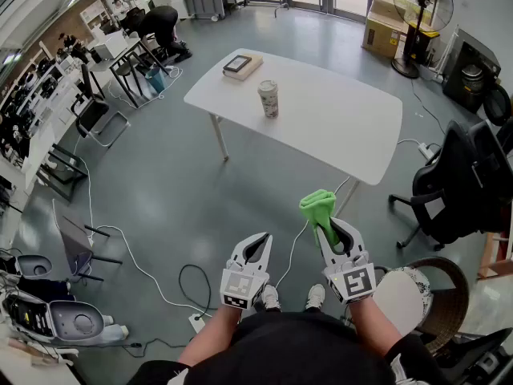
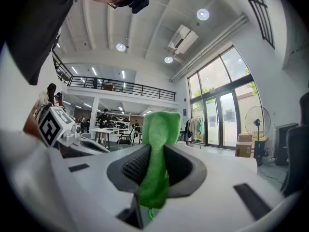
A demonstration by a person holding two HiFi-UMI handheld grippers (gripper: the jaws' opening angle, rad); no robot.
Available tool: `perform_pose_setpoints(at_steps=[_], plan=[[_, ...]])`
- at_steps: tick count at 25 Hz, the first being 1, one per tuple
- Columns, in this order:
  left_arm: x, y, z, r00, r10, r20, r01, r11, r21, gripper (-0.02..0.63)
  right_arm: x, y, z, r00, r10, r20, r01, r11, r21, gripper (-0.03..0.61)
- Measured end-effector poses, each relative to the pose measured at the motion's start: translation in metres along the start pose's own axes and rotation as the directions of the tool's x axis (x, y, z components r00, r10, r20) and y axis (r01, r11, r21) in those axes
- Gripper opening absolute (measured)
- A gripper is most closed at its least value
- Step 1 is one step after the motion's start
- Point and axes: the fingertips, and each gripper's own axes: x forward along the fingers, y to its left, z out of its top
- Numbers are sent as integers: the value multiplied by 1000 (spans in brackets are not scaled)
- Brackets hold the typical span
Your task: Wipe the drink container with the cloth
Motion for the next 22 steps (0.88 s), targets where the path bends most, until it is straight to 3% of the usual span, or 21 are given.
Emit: perform_pose_setpoints(at_steps=[10, 16, 22], plan=[[-19, 24, -7, 1000, -22, 18, 22, 1000, -9, 14, 18, 24, 1, 1000, -13, -23, 14, 1000, 10, 86], [-33, 51, -11, 999, -39, 31, 39, 999, 1, 14, 35, 44, 15, 998, -51, 45, 49, 998, 39, 94], [-40, 74, -2, 997, -52, 59, 49, 998, 38, 14, 49, 59, 22, 997, -57, 52, 55, 998, 41, 94]])
